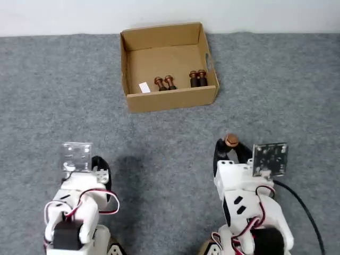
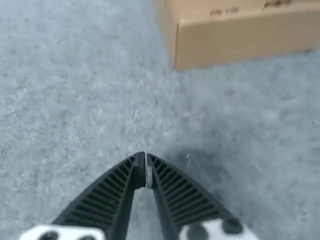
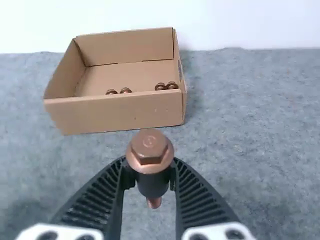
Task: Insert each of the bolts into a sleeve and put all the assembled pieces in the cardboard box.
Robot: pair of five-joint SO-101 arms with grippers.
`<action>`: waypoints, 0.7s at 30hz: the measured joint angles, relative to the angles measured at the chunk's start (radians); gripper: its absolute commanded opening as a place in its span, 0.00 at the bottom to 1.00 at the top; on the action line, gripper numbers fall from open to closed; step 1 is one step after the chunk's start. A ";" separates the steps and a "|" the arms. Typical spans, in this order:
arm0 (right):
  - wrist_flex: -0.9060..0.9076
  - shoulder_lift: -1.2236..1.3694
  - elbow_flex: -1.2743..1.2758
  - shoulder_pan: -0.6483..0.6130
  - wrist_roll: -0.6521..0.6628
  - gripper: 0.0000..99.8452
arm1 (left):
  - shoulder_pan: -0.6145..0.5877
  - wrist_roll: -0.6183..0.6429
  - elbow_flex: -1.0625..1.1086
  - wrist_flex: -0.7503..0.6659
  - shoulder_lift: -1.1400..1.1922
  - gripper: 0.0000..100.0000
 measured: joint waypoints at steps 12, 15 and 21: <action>-0.074 0.678 -0.462 0.005 -0.107 0.01 | -0.005 -0.011 0.192 -0.029 0.002 0.01; -0.184 0.818 -0.546 0.003 -0.104 0.01 | -0.005 -0.011 0.193 -0.032 0.002 0.01; -0.446 1.082 -0.651 -0.089 0.064 0.01 | -0.005 -0.011 0.193 -0.032 0.002 0.01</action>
